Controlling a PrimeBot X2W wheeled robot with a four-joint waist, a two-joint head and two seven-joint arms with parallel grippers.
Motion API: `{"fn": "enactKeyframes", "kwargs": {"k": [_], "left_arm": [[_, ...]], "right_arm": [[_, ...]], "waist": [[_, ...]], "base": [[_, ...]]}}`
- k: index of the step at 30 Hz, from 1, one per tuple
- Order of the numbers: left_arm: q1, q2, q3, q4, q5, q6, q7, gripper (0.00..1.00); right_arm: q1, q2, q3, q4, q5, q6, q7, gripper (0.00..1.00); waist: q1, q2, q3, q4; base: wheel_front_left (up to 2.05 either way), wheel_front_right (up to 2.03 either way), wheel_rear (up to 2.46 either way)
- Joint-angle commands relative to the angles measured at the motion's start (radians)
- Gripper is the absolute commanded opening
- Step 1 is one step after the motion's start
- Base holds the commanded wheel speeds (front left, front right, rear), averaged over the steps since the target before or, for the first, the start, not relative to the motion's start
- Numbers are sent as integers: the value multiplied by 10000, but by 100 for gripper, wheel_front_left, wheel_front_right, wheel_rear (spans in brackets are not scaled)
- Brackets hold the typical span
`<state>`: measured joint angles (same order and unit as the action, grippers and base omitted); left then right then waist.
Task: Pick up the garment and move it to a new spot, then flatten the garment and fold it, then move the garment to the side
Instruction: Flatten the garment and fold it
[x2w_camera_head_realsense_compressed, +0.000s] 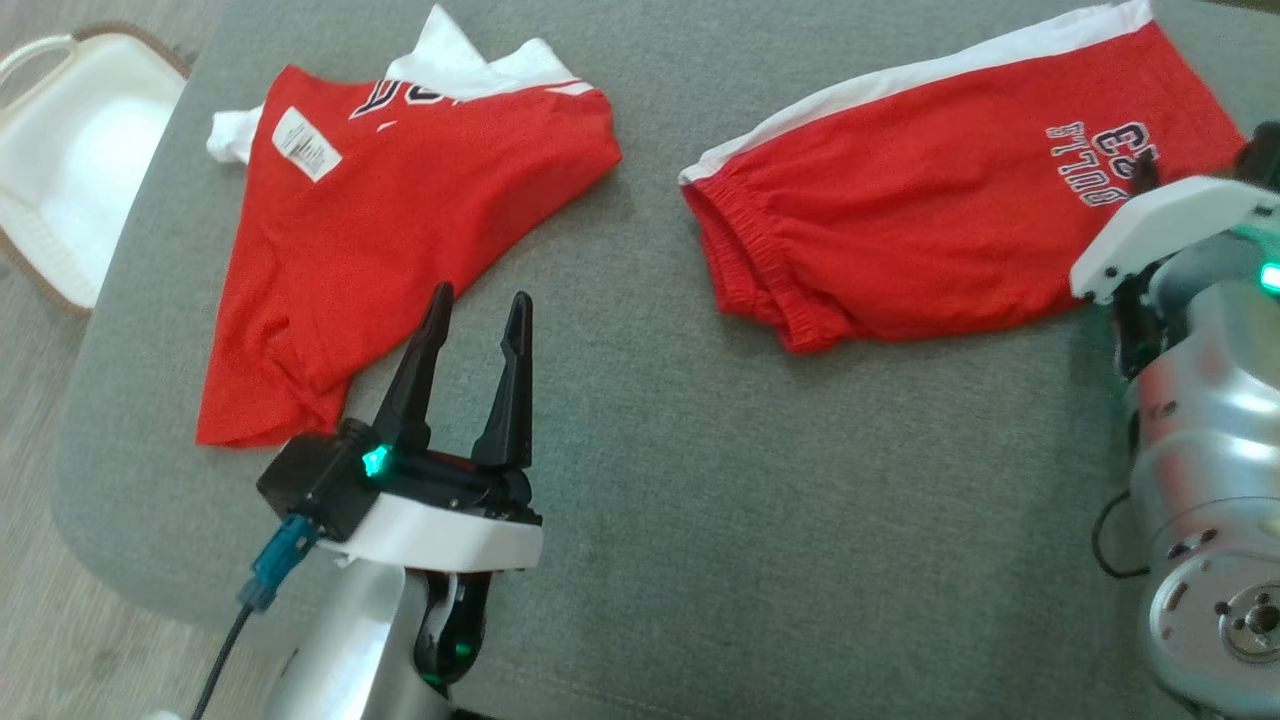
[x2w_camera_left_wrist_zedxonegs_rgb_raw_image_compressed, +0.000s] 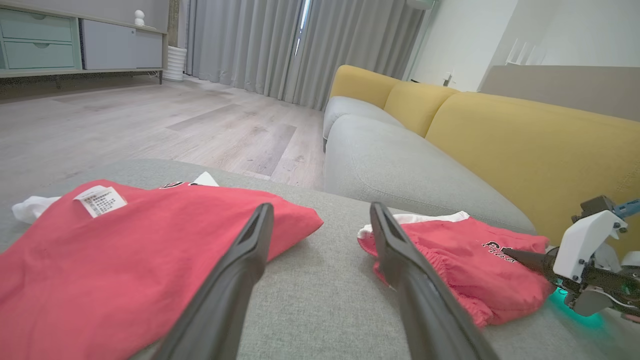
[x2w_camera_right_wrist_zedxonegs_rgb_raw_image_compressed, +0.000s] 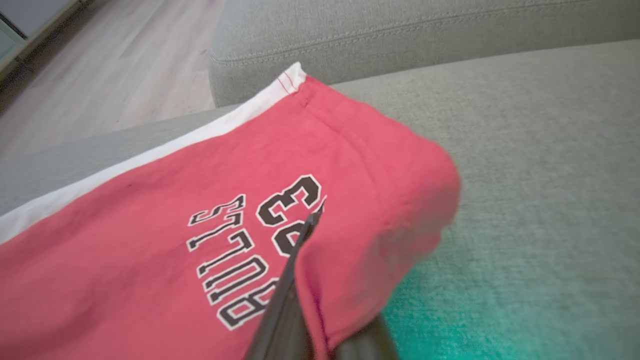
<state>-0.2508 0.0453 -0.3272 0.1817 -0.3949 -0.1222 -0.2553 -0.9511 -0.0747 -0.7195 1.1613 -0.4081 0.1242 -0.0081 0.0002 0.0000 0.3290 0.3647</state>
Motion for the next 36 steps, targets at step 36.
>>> {"fn": "enactKeyframes", "kwargs": {"k": [36], "left_arm": [[1091,49,1180,-599,910,28,-65,100]], "right_arm": [[3923,244,2597,-2287,5438,65,-2535,0]], "waist": [[-2,0,-2198,-2773]], "base": [[0,0,0]]}}
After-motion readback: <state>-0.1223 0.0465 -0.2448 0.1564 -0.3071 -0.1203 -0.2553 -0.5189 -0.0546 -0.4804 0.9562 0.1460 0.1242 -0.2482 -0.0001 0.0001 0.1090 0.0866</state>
